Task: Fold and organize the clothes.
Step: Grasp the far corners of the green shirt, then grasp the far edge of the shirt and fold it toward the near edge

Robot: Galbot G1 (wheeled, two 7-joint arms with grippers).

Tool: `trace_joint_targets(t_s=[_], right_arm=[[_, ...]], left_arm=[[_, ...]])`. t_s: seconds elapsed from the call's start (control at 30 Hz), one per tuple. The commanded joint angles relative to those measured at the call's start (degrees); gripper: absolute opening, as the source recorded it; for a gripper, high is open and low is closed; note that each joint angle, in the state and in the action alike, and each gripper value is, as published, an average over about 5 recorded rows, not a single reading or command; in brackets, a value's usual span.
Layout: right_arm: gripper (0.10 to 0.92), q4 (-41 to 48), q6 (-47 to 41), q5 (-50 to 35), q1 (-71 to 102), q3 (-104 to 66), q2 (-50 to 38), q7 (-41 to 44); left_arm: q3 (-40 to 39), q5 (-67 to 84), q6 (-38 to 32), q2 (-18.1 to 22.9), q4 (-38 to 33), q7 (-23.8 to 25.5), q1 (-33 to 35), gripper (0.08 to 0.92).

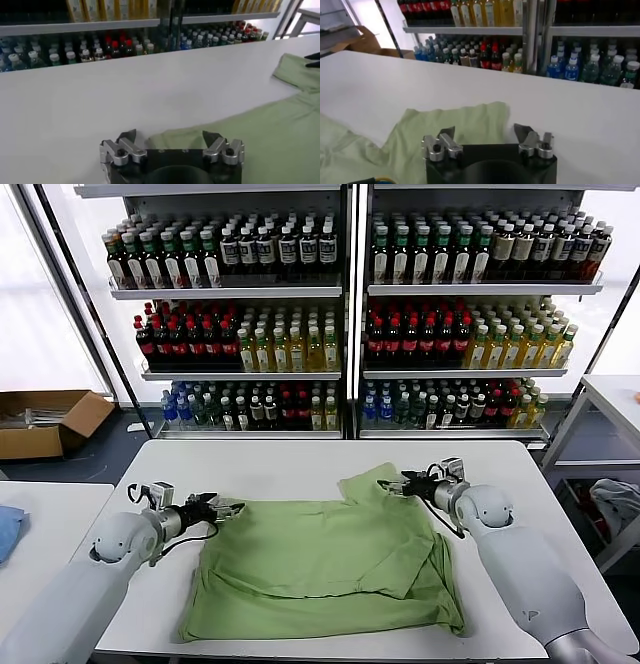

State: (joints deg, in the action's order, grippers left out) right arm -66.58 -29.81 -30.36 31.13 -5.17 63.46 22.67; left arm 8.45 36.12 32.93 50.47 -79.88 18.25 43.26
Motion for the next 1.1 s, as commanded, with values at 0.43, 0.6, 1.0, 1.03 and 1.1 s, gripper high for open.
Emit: trace_joint_targets(t_s=[0.43, 0.6, 1.0, 1.03, 1.1], right_arm=[[0.290, -1.7, 0.0, -0.3, 1.0, -0.2, 0.9, -0.4], [0.149, -5.3, 1.1, -4.0, 1.9, -2.3, 0.7, -1.0], [0.106, -23.1, -0.4, -14.0, 11.3, -9.2, -3.7, -2.6], [0.106, -24.7, -0.5, -14.4, 12.5, -10.1, -4.1, -2.7], [0.106, -27.8, -0.6, -15.2, 15.2, -12.3, -5.0, -2.7]], left_arm=[[-0.4, -4.3, 0.2, -1.3, -2.1, 1.3, 3.1, 0.410], [0.6, -2.6, -0.3, -1.1, -3.5, -0.9, 3.1, 0.271], [6.4, 3.1, -1.2, -2.6, -14.9, -5.6, 7.7, 0.089], [7.2, 3.3, -1.3, -2.7, -16.3, -5.8, 8.5, 0.089], [9.2, 3.6, -1.3, -3.0, -19.2, -6.3, 10.6, 0.089]])
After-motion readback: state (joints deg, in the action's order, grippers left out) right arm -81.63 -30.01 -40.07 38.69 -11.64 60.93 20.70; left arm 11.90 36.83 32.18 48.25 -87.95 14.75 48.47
